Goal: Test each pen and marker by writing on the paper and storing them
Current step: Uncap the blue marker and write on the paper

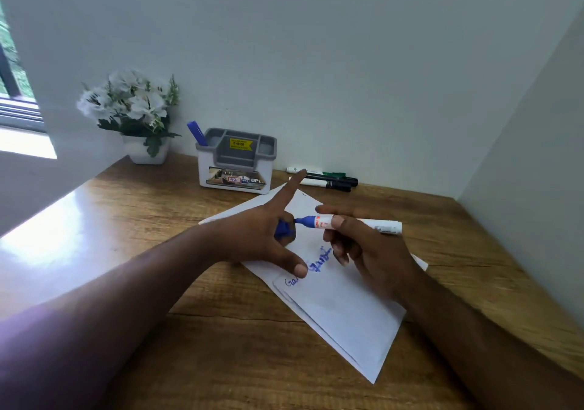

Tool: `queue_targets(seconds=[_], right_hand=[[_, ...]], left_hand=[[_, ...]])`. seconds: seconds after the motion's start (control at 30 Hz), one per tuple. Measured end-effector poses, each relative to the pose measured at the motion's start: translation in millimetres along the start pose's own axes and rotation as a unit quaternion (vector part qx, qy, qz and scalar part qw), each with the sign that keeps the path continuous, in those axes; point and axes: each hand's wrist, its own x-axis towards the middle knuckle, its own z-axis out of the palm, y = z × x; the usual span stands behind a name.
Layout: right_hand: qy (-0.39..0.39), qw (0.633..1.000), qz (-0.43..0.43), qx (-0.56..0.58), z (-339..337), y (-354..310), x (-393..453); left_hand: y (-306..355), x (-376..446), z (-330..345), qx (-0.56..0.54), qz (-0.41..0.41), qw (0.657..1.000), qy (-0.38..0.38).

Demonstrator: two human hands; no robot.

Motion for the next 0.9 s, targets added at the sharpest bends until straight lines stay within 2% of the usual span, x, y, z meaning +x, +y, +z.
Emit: queue_targets(seconds=[0.2,0.4,0.6,0.8,0.9], right_hand=[[0.050,0.996,-0.066,-0.025,-1.2,3.4,1.8],[0.058,0.994,-0.067,-0.068,0.3,10.6,8.1],[0.047,0.998,-0.029,0.005,6.1,15.4,14.2],[0.087,0.996,-0.003,-0.022,19.8,10.9,16.8],[0.104,0.994,0.030,-0.012,23.4,6.1,25.5]], left_hand=[[-1.3,2.1,1.0,-0.027,0.031,0.999,0.004],[-1.9,5.5,7.0,-0.032,0.048,0.998,0.005],[-6.5,14.9,21.6,-0.014,0.066,0.992,0.108],[-8.4,18.5,20.0,-0.036,0.096,0.982,0.157],[-10.1,18.1,13.3,-0.087,0.099,0.973,0.190]])
